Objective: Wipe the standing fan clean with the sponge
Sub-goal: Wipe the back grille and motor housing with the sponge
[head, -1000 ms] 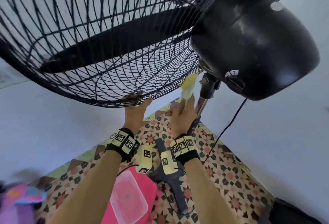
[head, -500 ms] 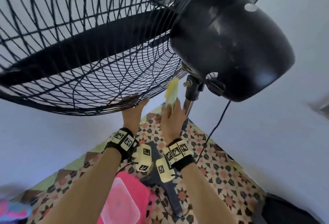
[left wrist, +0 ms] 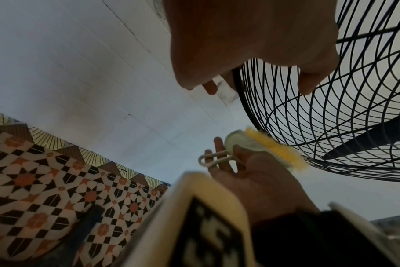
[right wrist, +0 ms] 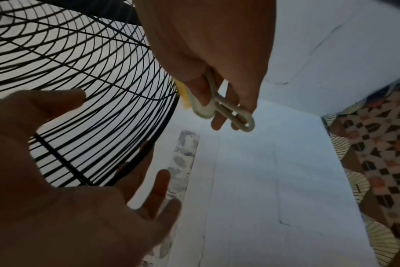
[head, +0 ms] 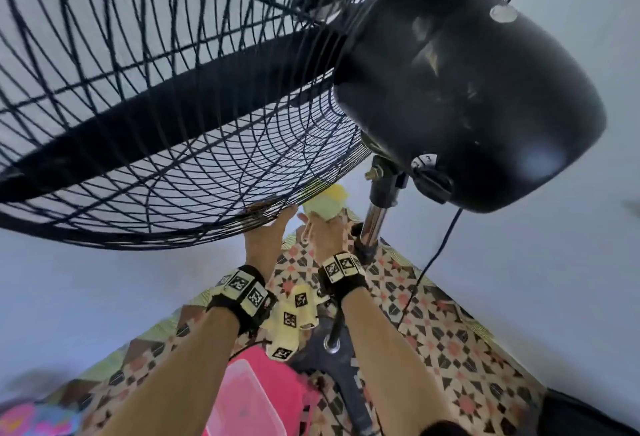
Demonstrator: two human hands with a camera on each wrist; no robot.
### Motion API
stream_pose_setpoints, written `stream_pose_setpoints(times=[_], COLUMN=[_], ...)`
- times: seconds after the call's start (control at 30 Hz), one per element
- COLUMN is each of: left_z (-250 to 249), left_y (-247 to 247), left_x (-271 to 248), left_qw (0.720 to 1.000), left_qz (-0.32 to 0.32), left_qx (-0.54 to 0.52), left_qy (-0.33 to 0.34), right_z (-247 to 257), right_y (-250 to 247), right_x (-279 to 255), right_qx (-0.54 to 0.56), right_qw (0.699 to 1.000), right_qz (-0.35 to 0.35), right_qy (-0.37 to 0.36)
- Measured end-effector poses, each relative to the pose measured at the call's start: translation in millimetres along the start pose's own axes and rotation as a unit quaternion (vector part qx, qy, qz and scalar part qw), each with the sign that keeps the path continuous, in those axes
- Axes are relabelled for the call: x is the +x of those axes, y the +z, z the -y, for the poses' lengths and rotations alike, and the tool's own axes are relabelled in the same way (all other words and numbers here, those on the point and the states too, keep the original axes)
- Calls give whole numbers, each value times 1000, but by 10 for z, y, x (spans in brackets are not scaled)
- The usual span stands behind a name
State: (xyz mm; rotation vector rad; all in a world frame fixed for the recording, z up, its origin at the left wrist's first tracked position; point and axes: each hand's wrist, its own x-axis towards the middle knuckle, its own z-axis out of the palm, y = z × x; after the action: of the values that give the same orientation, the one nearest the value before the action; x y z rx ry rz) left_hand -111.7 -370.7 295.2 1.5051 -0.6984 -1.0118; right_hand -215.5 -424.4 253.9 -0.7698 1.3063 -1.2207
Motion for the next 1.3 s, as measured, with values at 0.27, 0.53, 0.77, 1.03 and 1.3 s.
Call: stream_pose_setpoints(times=[0.27, 0.53, 0.77, 1.03, 1.3], left_z=[-50, -68, -63, 34, 53], left_y=[9, 14, -1, -16, -23], left_x=[-10, 8, 52, 132, 157], left_qw=[999, 999, 999, 997, 998], left_qz=[33, 38, 28, 13, 4], left_qx=[-17, -22, 6, 12, 31], left_qy=[10, 25, 30, 70, 62], right_z=[-74, -31, 133, 126, 376], right_y=[-3, -12, 45, -88, 5], right_x=[-447, -331, -332, -643, -691], right_qx=[101, 12, -47, -103, -354], right_qw=[981, 992, 993, 978, 912], right_qz=[-119, -100, -94, -144, -126], right_qy=[-116, -70, -55, -114, -166])
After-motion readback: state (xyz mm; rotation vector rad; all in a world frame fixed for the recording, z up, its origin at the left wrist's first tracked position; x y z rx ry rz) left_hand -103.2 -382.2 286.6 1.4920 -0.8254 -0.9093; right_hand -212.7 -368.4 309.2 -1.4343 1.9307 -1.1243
